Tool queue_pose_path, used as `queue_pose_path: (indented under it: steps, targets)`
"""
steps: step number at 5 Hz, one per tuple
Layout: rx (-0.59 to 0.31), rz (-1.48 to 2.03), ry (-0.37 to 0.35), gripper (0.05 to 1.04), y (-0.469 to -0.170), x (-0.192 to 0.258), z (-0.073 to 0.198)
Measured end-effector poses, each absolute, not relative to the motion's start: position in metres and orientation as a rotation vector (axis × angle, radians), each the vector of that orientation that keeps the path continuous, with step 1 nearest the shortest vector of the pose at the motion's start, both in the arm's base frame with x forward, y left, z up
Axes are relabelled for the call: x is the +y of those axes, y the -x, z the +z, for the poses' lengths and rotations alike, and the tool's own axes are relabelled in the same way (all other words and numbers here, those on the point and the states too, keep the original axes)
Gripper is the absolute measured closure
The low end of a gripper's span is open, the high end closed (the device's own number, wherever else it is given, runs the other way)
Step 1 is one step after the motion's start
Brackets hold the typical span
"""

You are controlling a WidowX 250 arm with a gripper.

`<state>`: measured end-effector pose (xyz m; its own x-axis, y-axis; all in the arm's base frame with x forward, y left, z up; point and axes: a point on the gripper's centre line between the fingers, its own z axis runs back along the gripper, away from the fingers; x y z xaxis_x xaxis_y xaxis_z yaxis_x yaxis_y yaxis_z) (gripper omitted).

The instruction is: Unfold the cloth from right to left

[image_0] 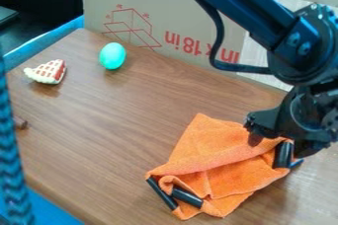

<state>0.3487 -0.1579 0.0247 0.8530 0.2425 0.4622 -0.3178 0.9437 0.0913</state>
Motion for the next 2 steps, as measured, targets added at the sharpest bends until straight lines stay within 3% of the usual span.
queue_pose_path:
  steps: [1,2]
  targets:
    - [-0.468,0.325,-0.157,0.145,-0.3490,-0.1582,0.0197]
    - [-0.483,0.331,-0.156,0.428,-0.3498,-0.1591,0.0172]
